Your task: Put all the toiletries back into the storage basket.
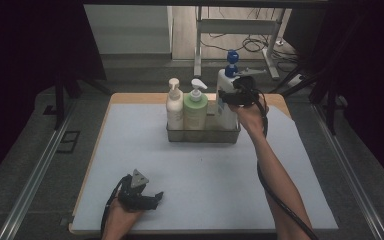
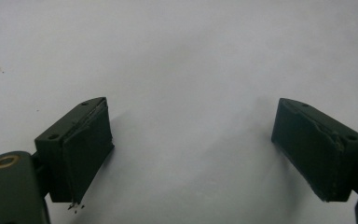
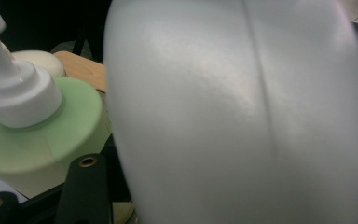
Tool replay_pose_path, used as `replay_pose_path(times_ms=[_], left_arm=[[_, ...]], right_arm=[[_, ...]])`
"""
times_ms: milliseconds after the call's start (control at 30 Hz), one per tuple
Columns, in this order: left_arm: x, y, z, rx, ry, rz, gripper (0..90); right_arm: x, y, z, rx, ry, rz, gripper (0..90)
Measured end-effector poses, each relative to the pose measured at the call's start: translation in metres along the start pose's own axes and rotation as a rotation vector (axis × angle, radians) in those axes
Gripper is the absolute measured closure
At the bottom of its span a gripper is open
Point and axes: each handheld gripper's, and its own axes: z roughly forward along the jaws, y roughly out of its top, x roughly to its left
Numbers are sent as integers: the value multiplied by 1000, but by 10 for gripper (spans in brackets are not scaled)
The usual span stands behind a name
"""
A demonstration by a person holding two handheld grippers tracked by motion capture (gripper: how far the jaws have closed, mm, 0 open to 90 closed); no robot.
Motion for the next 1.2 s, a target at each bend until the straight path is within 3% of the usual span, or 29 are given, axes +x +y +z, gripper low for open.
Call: replay_pose_path(times_ms=[400,1200], left_arm=[[0,0,0,-1,0,-1,120],[0,0,0,0,1,1,121]], right_arm=[[2,-19,17,20,2,1,401],[3,-50,23,84,21,-7,401]])
